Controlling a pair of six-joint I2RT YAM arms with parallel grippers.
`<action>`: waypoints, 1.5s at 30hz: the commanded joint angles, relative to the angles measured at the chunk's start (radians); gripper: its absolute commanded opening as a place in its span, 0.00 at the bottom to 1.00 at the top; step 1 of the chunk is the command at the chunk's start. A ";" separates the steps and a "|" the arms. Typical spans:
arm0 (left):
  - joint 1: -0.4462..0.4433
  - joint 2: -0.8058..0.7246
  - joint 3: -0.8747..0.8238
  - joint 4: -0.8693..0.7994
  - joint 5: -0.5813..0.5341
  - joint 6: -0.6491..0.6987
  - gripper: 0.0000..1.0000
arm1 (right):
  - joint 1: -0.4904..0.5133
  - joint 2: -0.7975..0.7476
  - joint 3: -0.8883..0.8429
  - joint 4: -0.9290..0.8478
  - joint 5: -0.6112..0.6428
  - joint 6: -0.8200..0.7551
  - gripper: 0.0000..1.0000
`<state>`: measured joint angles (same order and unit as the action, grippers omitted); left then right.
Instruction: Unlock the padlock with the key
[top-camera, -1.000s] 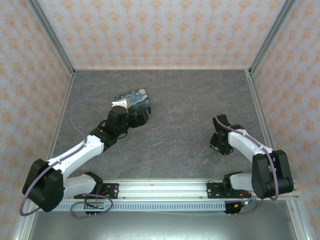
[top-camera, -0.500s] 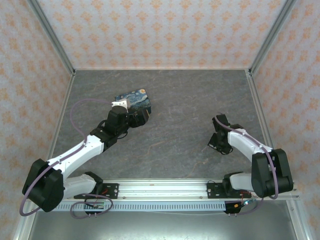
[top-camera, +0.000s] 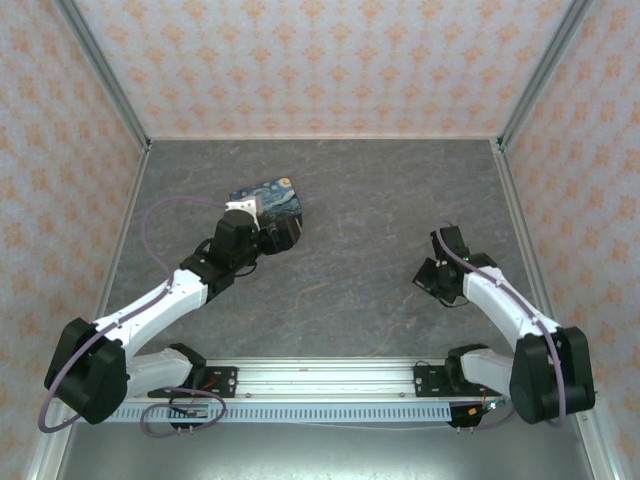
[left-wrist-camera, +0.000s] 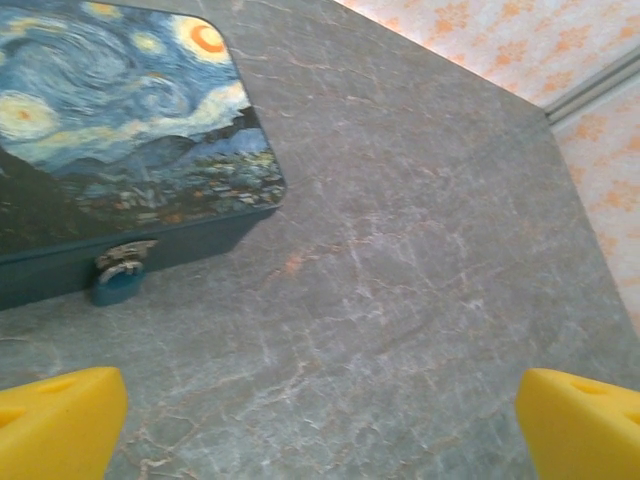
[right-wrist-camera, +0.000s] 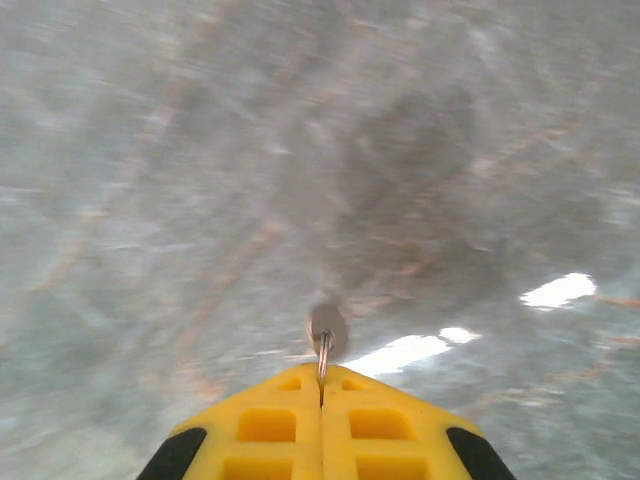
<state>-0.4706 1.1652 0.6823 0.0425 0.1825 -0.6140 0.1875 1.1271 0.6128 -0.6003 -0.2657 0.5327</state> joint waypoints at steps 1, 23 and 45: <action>-0.012 -0.024 0.035 0.046 0.100 -0.063 0.98 | 0.006 -0.082 -0.027 0.180 -0.176 0.073 0.00; -0.071 0.098 0.154 0.226 0.321 -0.562 0.79 | 0.063 -0.138 0.061 0.546 -0.557 0.096 0.00; -0.181 -0.065 0.073 0.424 0.390 0.602 0.82 | 0.191 -0.015 0.466 0.455 -0.707 0.257 0.00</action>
<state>-0.6292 1.1179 0.7898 0.4107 0.5297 -0.3134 0.3676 1.1042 1.0370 -0.0750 -0.9161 0.7963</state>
